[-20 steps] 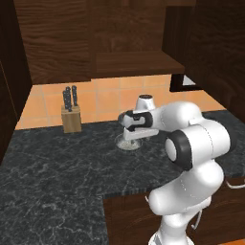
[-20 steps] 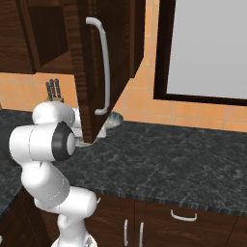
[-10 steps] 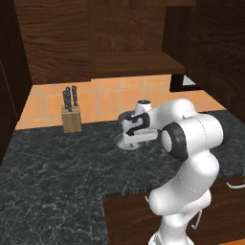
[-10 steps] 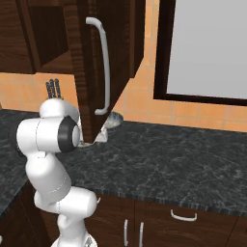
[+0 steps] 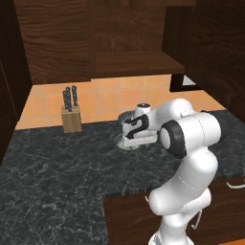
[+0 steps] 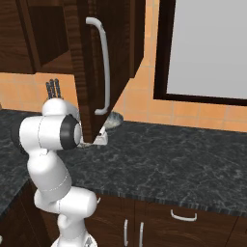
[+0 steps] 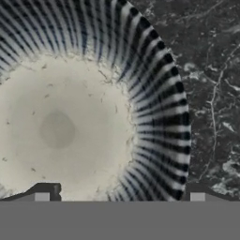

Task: Pick up the bowls on the counter and stack them on top of one another in the open cabinet. Place the smaller bowl on top of the larger bowl.

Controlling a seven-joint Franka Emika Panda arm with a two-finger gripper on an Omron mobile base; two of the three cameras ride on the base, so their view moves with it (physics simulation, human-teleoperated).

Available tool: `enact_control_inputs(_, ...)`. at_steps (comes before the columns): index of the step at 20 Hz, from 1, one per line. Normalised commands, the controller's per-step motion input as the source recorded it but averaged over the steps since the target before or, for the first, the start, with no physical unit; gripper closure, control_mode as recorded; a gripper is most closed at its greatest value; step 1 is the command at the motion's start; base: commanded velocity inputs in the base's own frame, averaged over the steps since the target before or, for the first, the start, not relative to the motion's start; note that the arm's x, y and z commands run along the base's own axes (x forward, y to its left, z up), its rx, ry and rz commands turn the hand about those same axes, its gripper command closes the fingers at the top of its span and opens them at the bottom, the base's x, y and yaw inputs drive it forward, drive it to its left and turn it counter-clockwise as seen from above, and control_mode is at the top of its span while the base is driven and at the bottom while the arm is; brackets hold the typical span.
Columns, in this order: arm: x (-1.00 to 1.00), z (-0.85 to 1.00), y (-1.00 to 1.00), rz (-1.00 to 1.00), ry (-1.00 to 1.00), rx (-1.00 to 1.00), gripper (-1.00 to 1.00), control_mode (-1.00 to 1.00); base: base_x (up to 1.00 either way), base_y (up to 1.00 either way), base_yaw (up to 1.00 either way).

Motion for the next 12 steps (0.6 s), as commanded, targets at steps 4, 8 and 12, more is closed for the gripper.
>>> enact_control_inputs(4, 0.00, 0.00, 0.00, 0.00, 0.00, 0.00, 1.00, -1.00, 0.00, 0.00, 0.00)
enact_control_inputs(8, 0.00, 0.00, 0.00, 0.00, 0.00, 0.00, 1.00, -1.00, 0.00, 0.00, 0.00)
enact_control_inputs(12, -0.24, 0.05, -0.09, 0.00, -0.03, 0.00, 1.00, -1.00, 0.00, 0.00, 0.00)
